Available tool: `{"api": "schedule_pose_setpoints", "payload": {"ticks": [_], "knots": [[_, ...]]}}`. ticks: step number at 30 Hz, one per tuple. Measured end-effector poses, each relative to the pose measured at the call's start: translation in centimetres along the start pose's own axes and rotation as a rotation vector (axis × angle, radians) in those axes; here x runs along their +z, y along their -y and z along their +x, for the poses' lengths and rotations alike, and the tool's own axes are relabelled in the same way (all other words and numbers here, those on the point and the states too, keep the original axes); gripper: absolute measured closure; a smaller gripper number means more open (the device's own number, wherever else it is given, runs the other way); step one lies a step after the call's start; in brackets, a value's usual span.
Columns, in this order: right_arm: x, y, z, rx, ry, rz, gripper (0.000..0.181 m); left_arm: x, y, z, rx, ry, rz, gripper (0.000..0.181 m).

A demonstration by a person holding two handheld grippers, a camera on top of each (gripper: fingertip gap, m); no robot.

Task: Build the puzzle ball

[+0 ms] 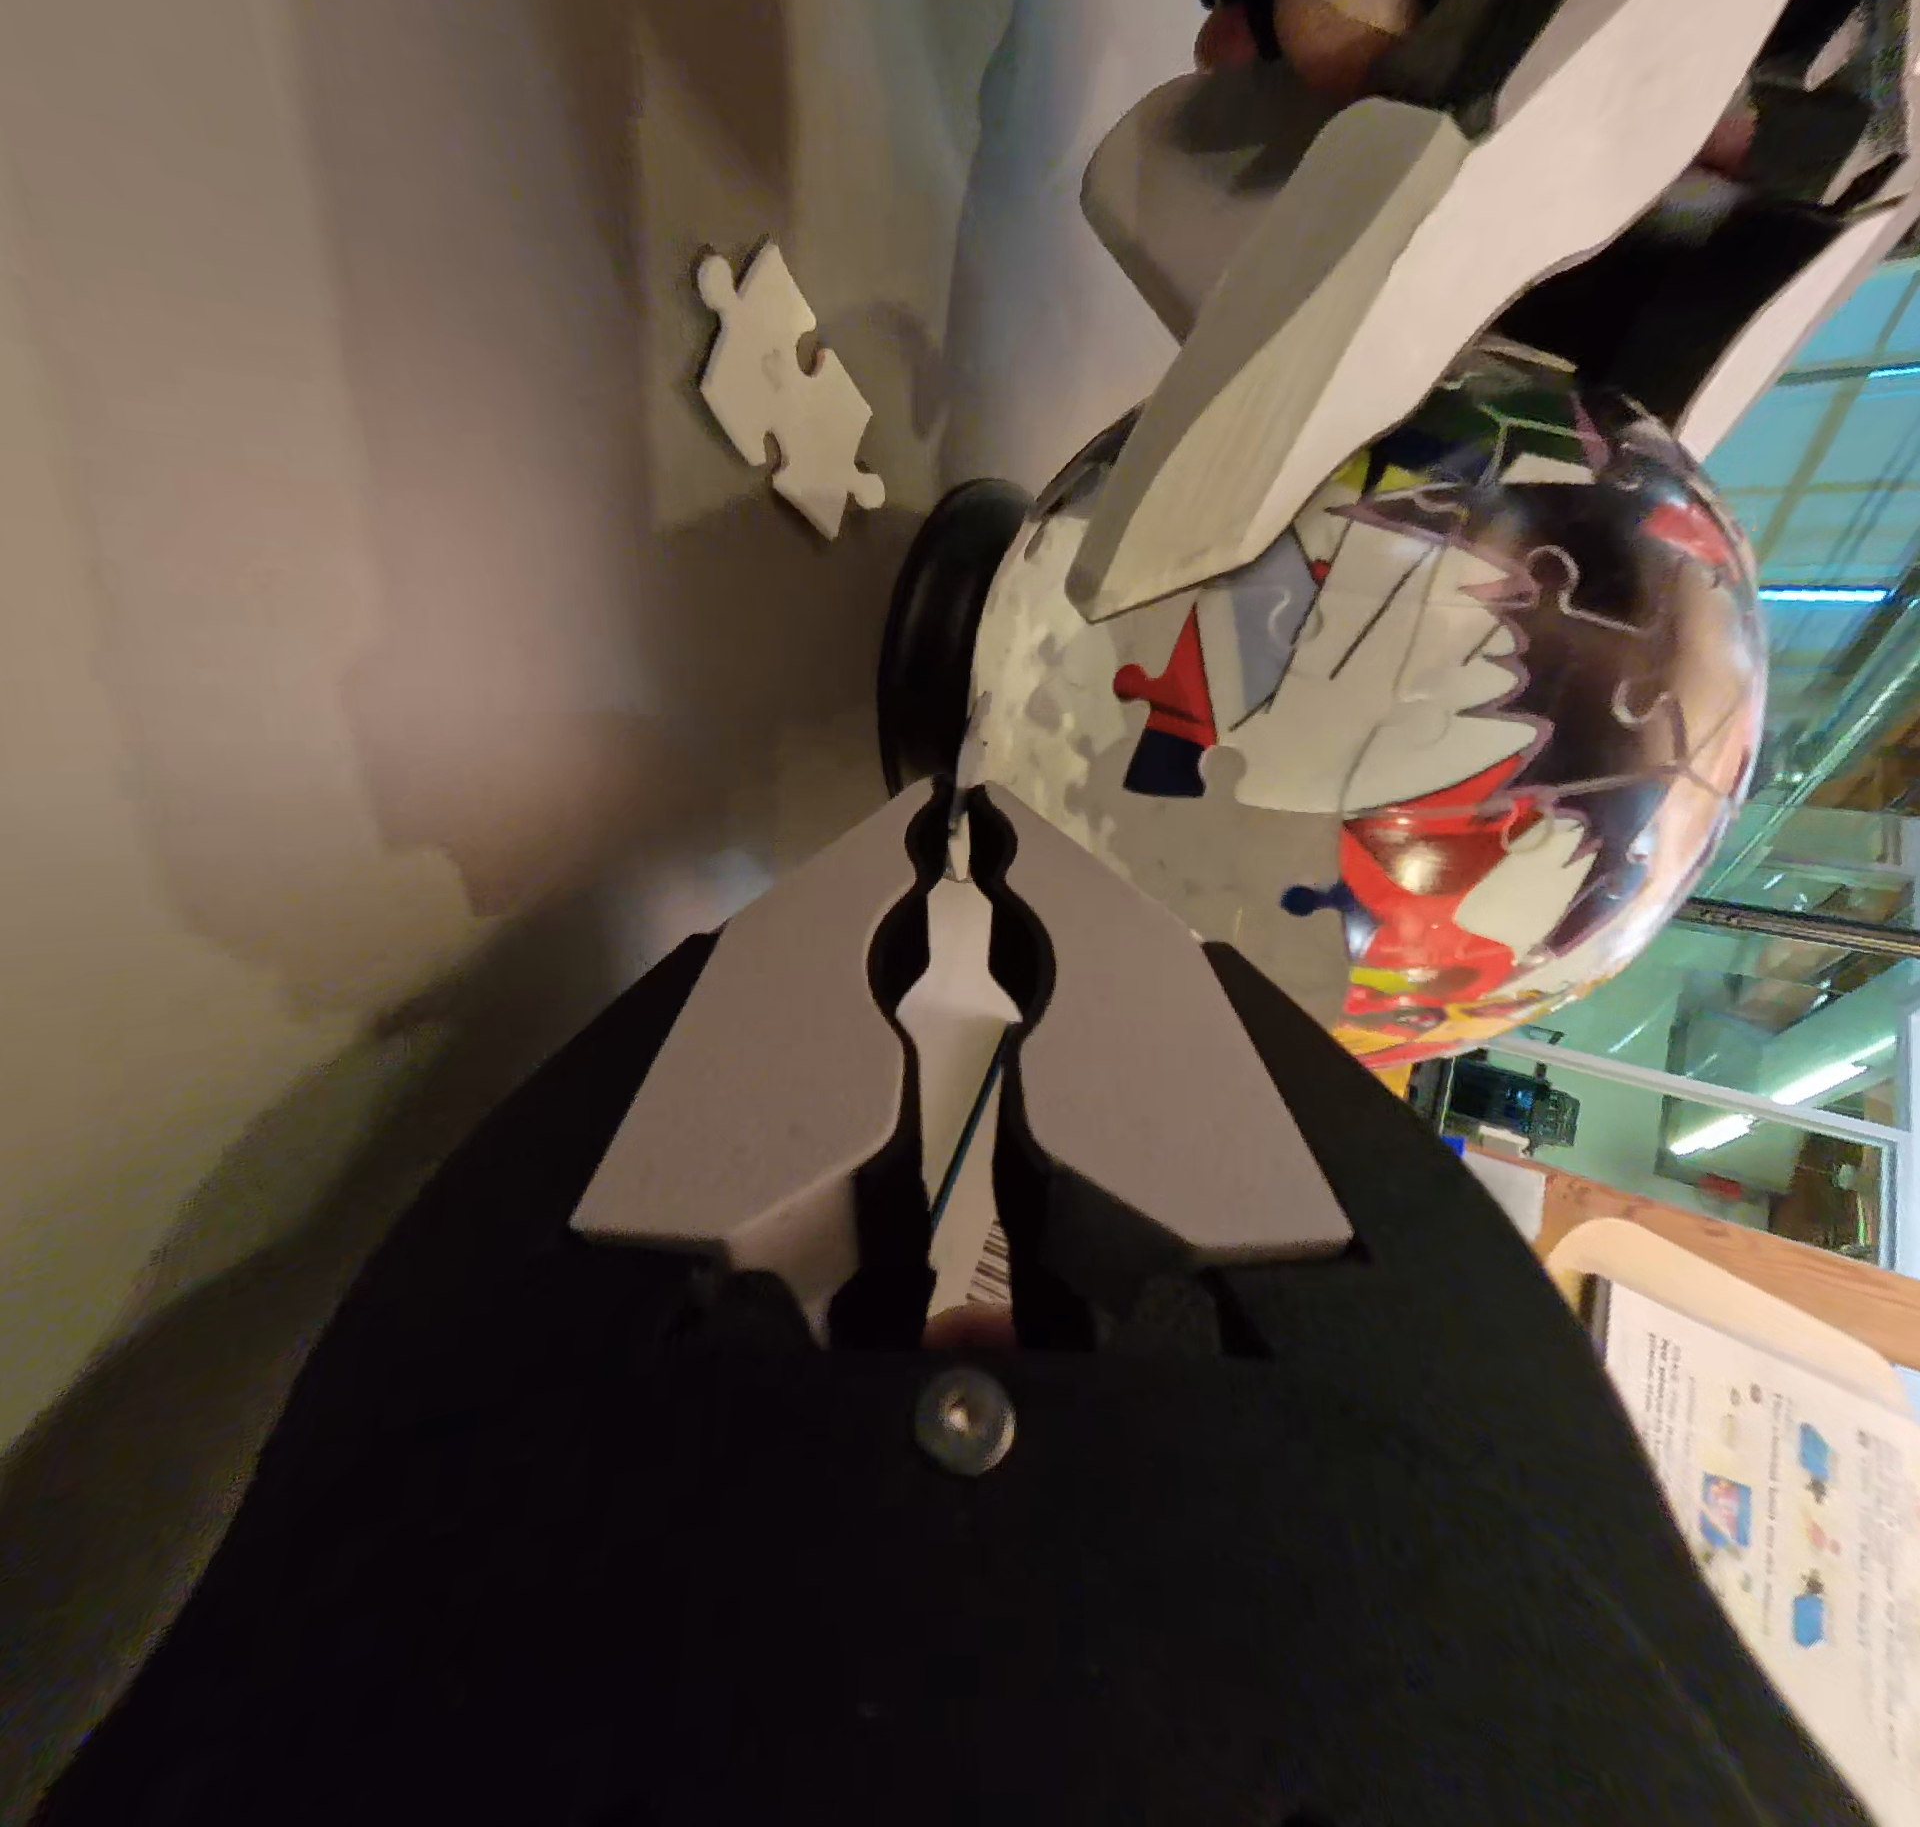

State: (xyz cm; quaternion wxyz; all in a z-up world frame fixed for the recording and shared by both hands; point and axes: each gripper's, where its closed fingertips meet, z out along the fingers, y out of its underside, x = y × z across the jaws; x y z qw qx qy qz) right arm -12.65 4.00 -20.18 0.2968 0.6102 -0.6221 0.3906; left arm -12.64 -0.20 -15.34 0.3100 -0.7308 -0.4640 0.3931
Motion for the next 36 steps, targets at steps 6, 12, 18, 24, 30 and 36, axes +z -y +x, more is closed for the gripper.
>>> {"api": "schedule_pose_setpoints", "payload": {"ticks": [6,12,18,24,30,36], "knots": [[-0.13,0.02,-0.43,-0.018,0.03,-0.028,0.177,0.0,0.04,0.1,0.01,0.003,-0.009,0.046],[-0.32,0.18,-0.23,0.003,0.03,-0.036,0.179,0.02,0.05,0.12,0.012,0.005,-0.008,0.046],[-0.35,0.46,-0.26,0.01,0.036,-0.031,0.179,0.02,0.06,0.11,0.013,0.008,-0.009,0.046],[-0.22,0.62,-0.16,0.02,0.029,-0.02,0.178,0.03,0.07,0.14,0.014,0.009,-0.006,0.046],[0.13,0.31,-0.18,0.017,0.022,-0.012,0.175,0.05,0.07,0.14,0.017,0.007,-0.007,0.046],[0.23,0.42,-0.05,-0.003,0.035,-0.022,0.177,0.07,0.09,0.11,0.026,0.012,-0.012,0.046]]}}
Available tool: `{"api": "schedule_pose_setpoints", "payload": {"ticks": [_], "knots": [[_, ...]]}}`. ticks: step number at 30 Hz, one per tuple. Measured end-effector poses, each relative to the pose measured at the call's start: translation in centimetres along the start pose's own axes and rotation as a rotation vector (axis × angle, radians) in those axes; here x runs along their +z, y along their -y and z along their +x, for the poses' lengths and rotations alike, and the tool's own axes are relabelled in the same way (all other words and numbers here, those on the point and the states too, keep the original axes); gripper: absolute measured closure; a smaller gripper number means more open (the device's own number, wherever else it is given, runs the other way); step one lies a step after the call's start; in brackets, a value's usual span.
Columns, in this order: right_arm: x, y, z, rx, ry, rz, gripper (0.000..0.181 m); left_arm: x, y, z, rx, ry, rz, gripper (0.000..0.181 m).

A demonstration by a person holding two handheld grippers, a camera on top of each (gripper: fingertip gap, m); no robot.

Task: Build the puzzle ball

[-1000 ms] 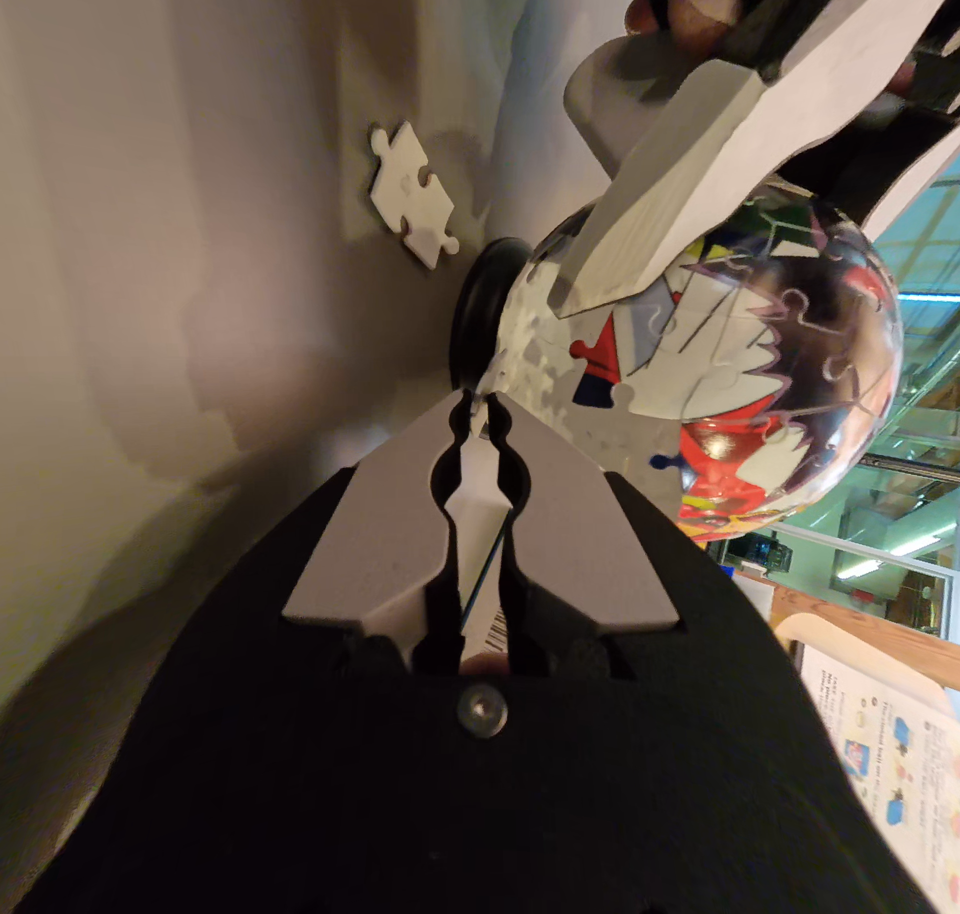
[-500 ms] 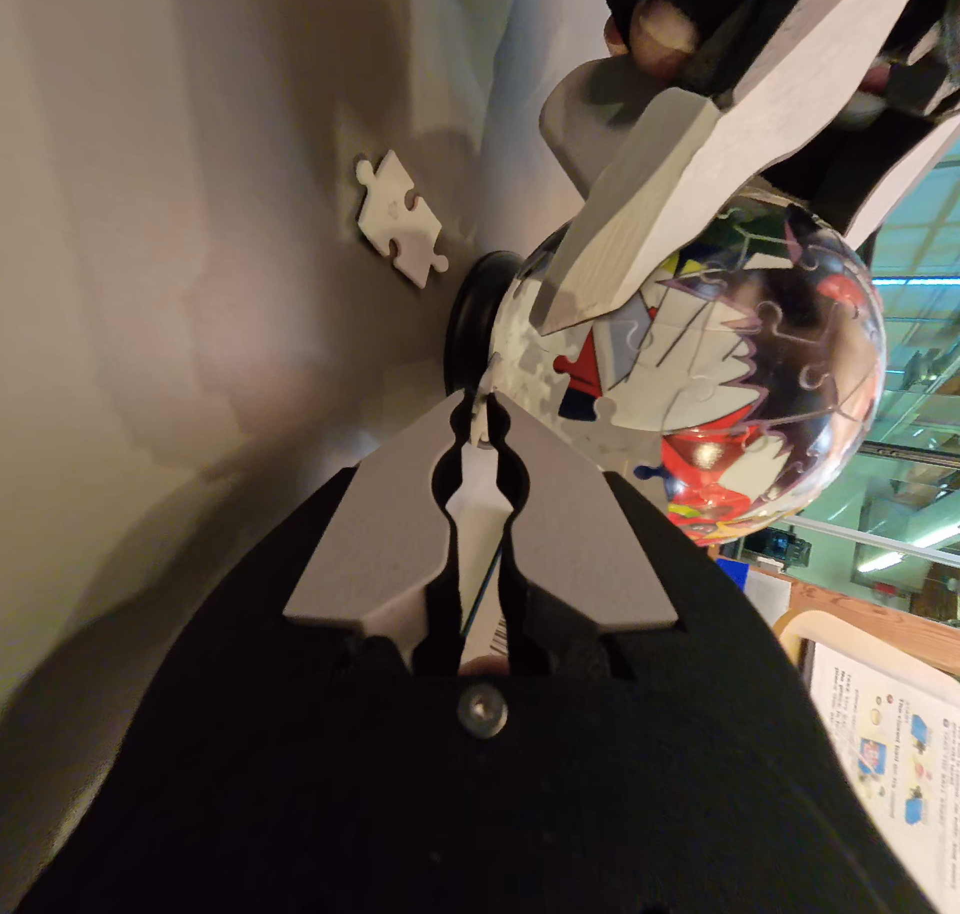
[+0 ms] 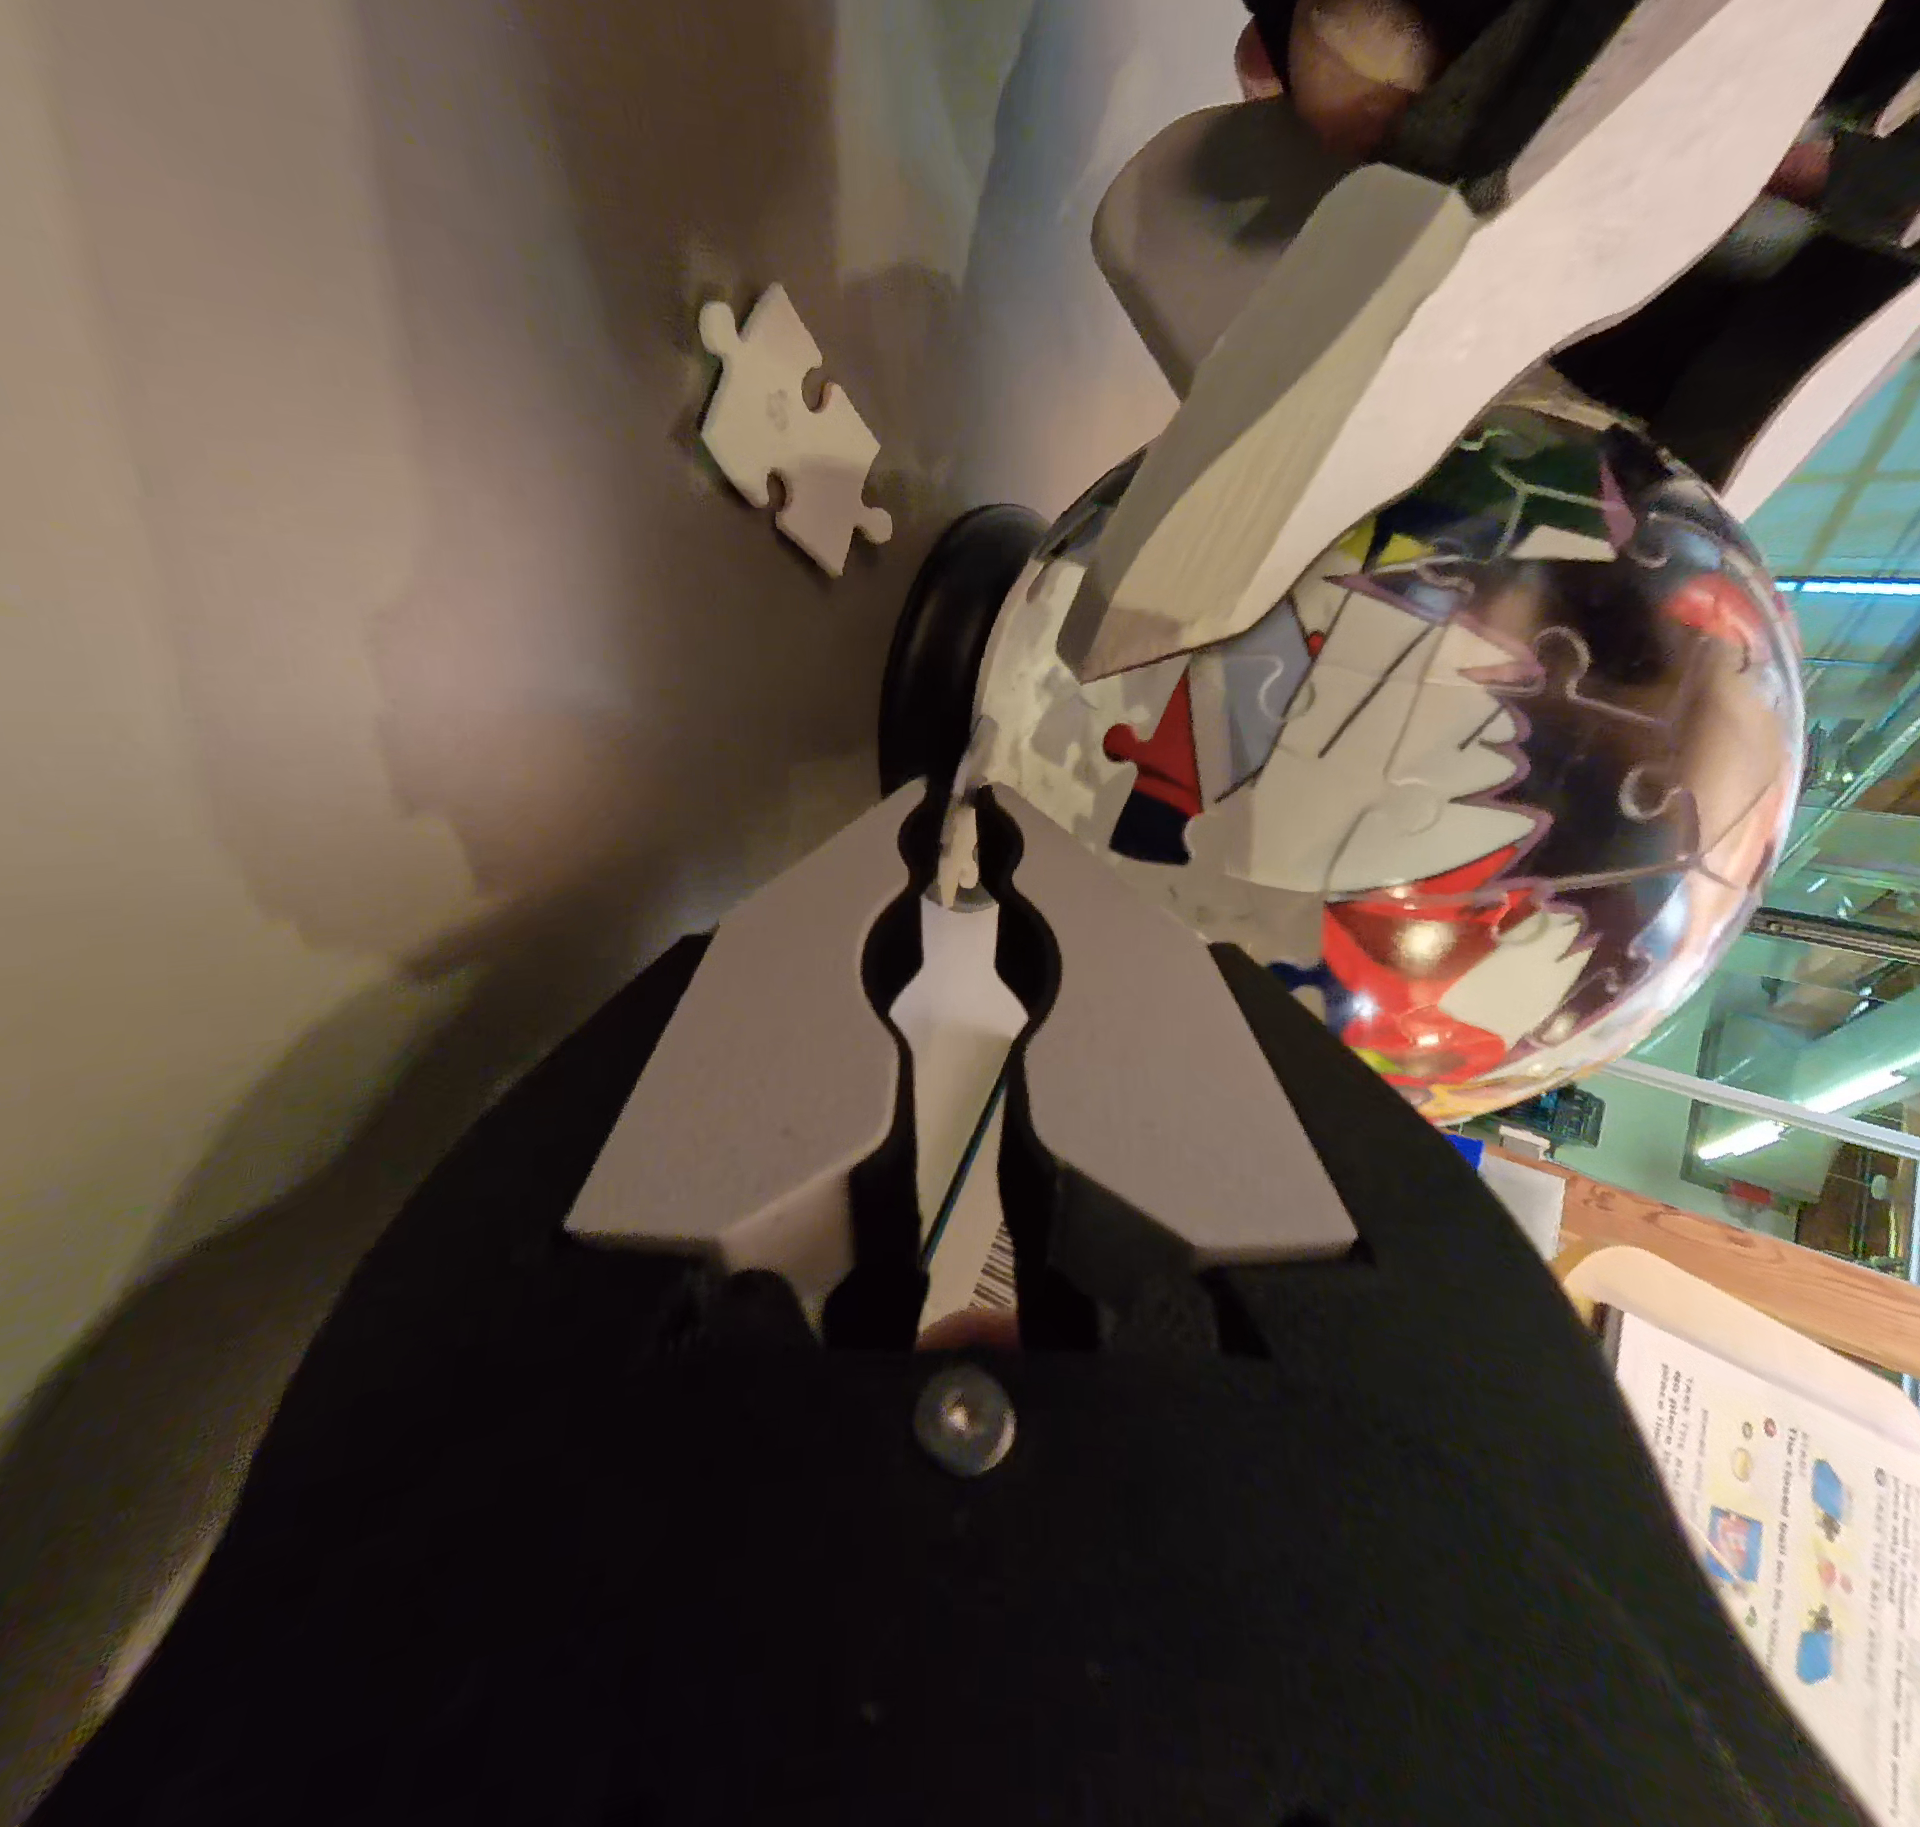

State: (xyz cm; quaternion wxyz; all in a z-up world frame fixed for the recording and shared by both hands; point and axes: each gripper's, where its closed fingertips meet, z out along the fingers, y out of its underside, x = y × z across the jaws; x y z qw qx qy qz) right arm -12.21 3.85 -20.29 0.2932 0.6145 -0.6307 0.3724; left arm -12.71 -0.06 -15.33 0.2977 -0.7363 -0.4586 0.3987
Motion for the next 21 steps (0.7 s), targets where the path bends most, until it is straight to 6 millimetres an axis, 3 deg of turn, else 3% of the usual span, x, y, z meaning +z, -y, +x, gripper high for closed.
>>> {"api": "schedule_pose_setpoints", "payload": {"ticks": [21], "knots": [[0.13,0.05,0.12,-0.083,0.049,-0.024,0.179,-0.04,0.02,-0.06,0.009,0.002,0.001,0.045]]}}
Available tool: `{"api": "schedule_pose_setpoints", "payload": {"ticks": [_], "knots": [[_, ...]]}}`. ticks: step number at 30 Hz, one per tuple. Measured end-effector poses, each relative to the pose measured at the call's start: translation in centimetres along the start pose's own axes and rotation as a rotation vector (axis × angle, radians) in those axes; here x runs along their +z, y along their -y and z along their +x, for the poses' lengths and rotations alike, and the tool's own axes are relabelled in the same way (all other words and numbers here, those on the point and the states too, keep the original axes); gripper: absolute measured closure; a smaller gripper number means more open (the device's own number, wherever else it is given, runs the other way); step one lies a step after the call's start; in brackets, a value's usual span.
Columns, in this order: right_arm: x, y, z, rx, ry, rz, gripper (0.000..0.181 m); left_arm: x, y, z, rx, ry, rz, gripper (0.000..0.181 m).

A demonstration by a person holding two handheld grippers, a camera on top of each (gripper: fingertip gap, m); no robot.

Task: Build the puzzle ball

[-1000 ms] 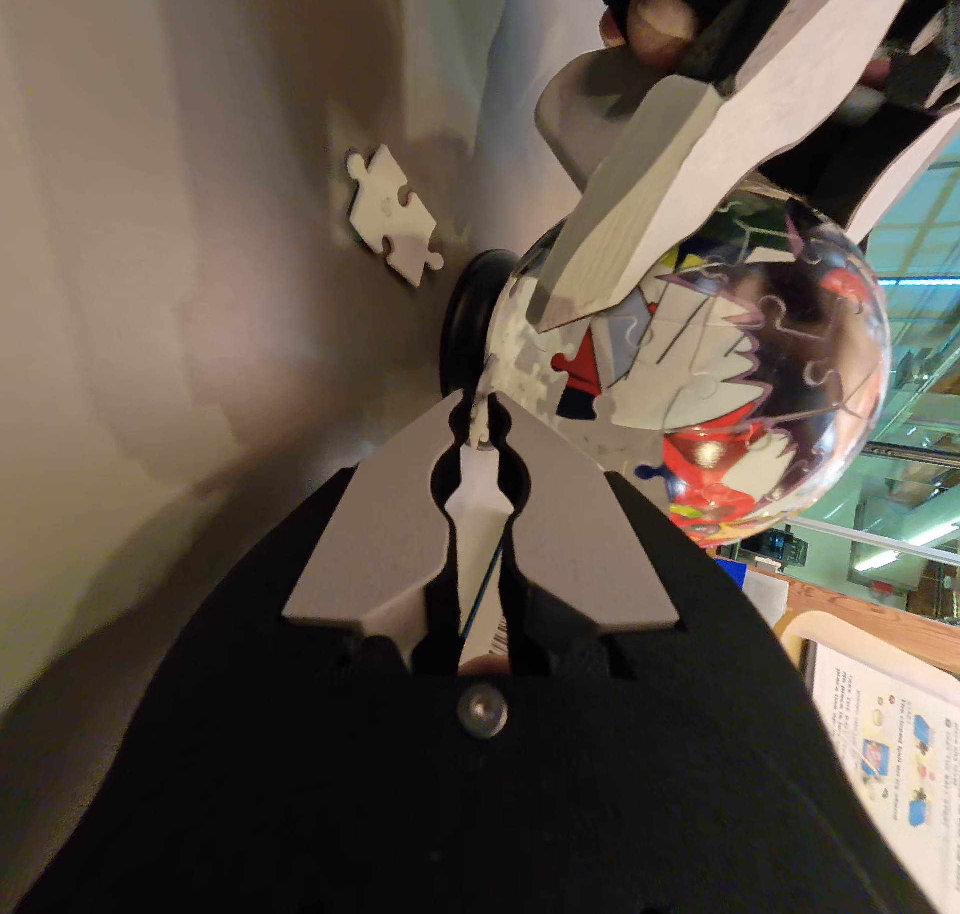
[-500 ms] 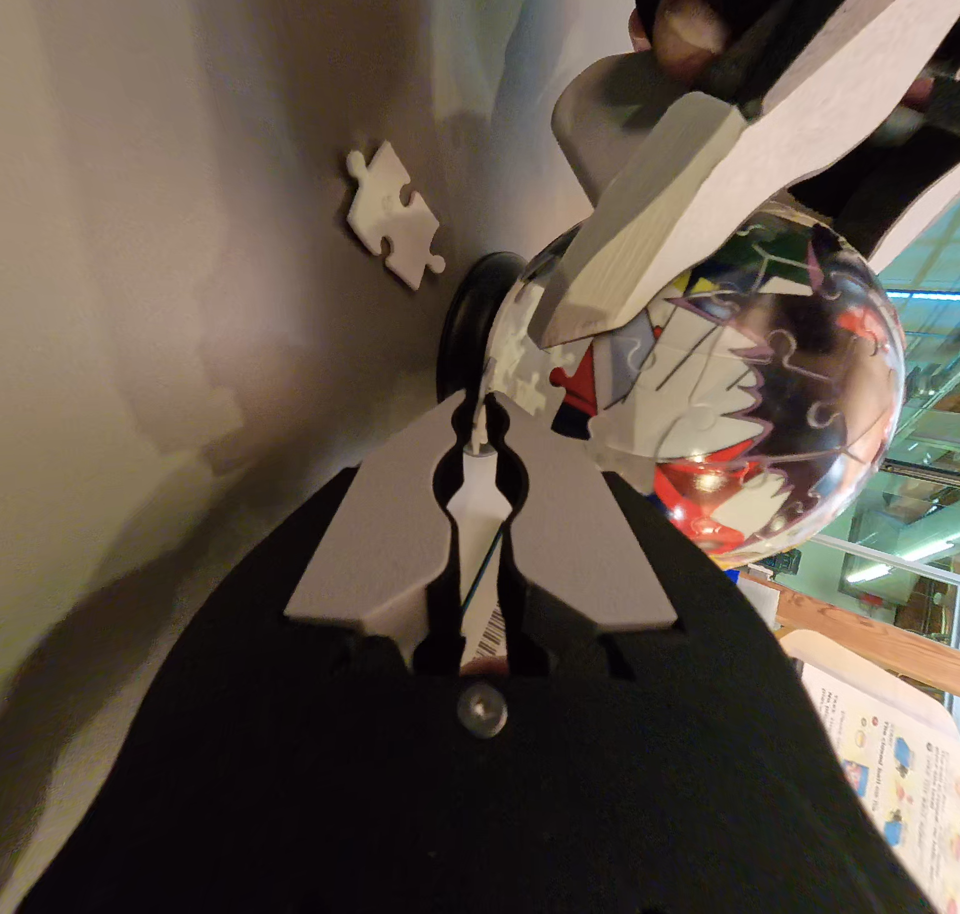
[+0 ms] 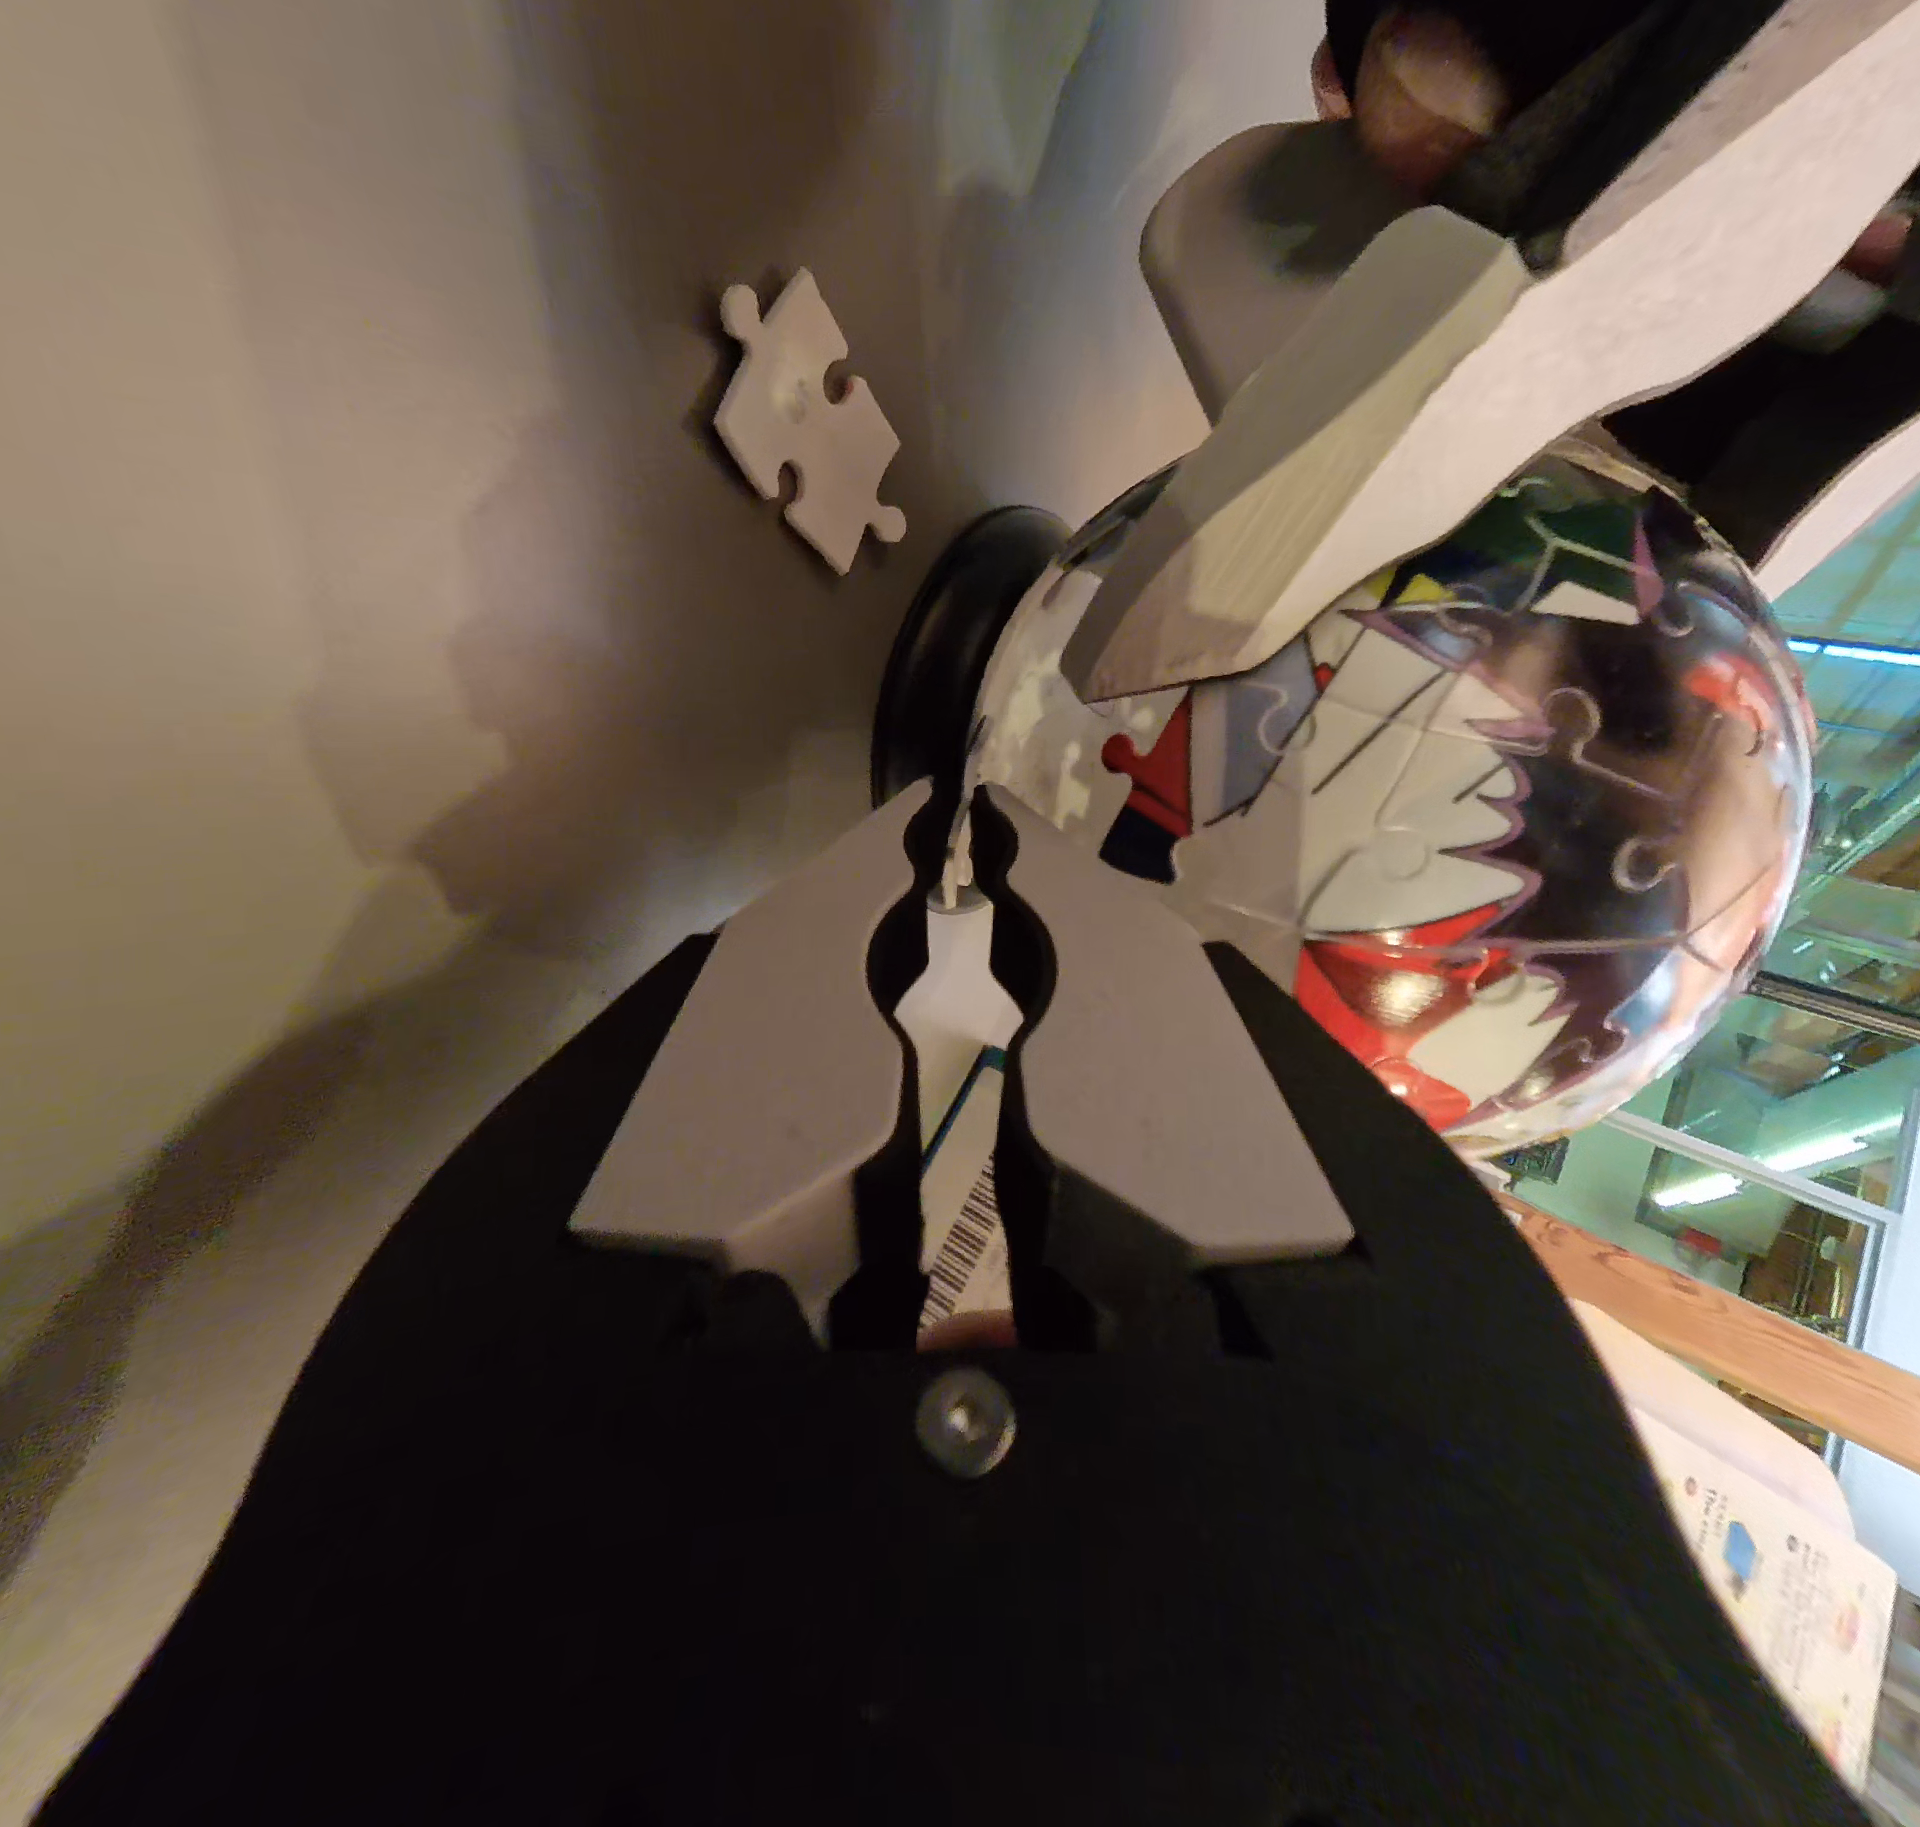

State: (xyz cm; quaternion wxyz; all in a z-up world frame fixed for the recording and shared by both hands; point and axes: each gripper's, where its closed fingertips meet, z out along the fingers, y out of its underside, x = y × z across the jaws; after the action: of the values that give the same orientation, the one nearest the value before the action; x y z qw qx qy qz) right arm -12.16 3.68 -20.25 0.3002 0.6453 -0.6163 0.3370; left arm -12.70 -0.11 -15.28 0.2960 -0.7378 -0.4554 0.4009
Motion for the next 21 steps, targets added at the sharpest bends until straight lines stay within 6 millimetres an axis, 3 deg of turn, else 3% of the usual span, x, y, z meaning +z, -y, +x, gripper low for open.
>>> {"api": "schedule_pose_setpoints", "payload": {"ticks": [21], "knots": [[-0.08,-0.21,-0.32,0.171,-0.028,0.066,0.163,0.05,0.02,-0.02,0.012,0.002,-0.01,0.046]]}}
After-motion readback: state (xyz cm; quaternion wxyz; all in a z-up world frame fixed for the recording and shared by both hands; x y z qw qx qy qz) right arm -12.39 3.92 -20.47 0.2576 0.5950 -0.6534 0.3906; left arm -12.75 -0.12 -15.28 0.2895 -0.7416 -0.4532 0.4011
